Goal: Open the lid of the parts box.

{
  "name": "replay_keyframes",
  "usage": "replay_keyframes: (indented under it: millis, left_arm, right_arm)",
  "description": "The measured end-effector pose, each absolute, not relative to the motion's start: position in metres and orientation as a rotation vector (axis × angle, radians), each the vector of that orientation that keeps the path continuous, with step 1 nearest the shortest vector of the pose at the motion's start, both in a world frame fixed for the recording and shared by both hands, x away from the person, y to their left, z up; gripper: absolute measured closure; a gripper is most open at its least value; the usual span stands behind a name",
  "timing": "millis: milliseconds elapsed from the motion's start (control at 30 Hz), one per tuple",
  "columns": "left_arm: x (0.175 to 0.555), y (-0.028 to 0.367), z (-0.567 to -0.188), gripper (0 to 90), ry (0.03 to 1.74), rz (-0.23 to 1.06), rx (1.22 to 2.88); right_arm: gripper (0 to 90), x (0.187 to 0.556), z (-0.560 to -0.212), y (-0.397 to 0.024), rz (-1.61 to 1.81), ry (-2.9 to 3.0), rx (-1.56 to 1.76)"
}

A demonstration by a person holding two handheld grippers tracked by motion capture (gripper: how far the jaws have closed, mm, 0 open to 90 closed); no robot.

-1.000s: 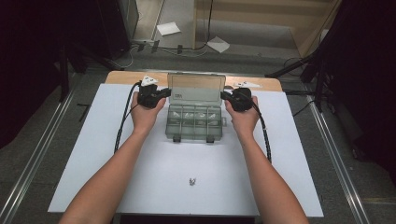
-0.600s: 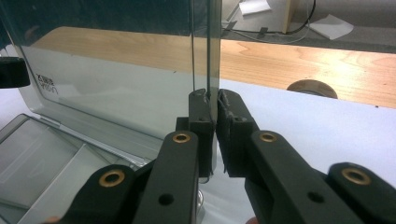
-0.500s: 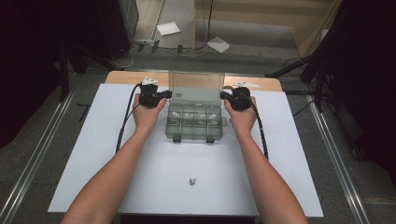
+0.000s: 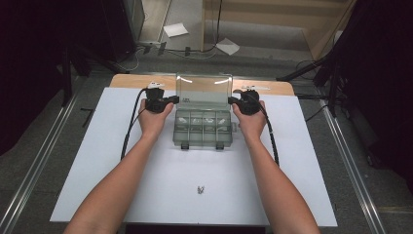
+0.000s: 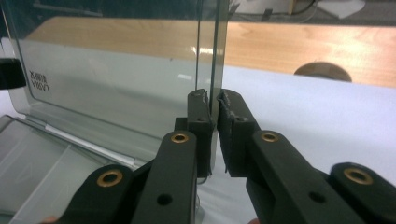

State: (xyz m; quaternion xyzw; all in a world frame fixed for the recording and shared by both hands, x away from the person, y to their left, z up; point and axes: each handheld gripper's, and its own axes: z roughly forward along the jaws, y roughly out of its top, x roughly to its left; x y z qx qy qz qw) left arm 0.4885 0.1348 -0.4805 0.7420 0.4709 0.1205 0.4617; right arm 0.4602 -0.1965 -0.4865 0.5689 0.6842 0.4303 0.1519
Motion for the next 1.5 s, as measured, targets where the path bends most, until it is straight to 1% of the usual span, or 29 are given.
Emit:
replay_keyframes:
  millis: [167,500,933,967,1000,1033,1067,1100,1133,1167,1200,1233,1267,1300,1333,1400,1433,1500]
  left_arm:
    - [0.489,0.135,-0.482,80.7,1.178,0.279,1.824]
    - [0.489,0.135,-0.487,80.4,1.19,0.286,1.866]
    - [0.487,0.135,-0.491,80.3,1.197,0.277,1.858]
    - [0.486,0.135,-0.491,73.8,1.19,0.289,1.857]
    - [0.486,0.135,-0.491,71.6,1.19,0.289,1.857]
    - [0.485,0.135,-0.49,71.6,1.191,0.288,1.852]
    - [0.484,0.136,-0.489,68.7,1.181,0.291,1.851]
    - [0.483,0.136,-0.488,67.3,1.172,0.293,1.852]
    - [0.481,0.138,-0.487,63.9,1.16,0.289,1.851]
    - [0.479,0.138,-0.487,63.9,1.155,0.288,1.837]
    - [0.477,0.139,-0.486,61.0,1.146,0.279,1.826]
    - [0.475,0.14,-0.485,60.3,1.129,0.271,1.824]
    - [0.472,0.139,-0.484,53.3,1.115,0.286,1.826]
    - [0.469,0.139,-0.483,53.3,1.102,0.302,1.838]
    - [0.466,0.139,-0.482,49.2,1.094,0.301,1.839]
    - [0.462,0.14,-0.481,41.0,1.082,0.296,1.83]
    - [0.46,0.141,-0.481,33.3,1.078,0.284,1.828]
    - [0.456,0.143,-0.48,26.4,1.067,0.264,1.817]
  right_arm:
    - [84.0,0.461,-0.491,-0.197,1.209,1.993,1.642]
    - [83.7,0.462,-0.496,-0.196,1.174,1.999,1.66]
    - [83.7,0.463,-0.5,-0.197,1.178,2.007,1.682]
    - [80.8,0.462,-0.5,-0.197,1.188,2.011,1.658]
    - [77.9,0.46,-0.499,-0.197,1.19,2.001,1.641]
    - [77.9,0.46,-0.499,-0.197,1.19,2.001,1.641]
    - [75.4,0.458,-0.498,-0.198,1.188,1.987,1.625]
    - [70.9,0.456,-0.497,-0.199,1.197,1.976,1.613]
    - [63.7,0.453,-0.495,-0.202,1.21,1.961,1.596]
    - [63.7,0.453,-0.495,-0.202,1.21,1.961,1.596]
    - [59.8,0.451,-0.495,-0.203,1.207,1.957,1.589]
    - [57.2,0.449,-0.494,-0.205,1.217,1.963,1.58]
    - [53.1,0.444,-0.491,-0.209,1.265,1.955,1.555]
    - [53.1,0.444,-0.491,-0.209,1.265,1.955,1.555]
    - [50.1,0.441,-0.49,-0.21,1.28,1.954,1.532]
    - [41.0,0.435,-0.488,-0.213,1.282,1.946,1.516]
    - [32.2,0.429,-0.485,-0.215,1.299,1.938,1.505]
    - [23.8,0.423,-0.482,-0.217,1.32,1.928,1.49]
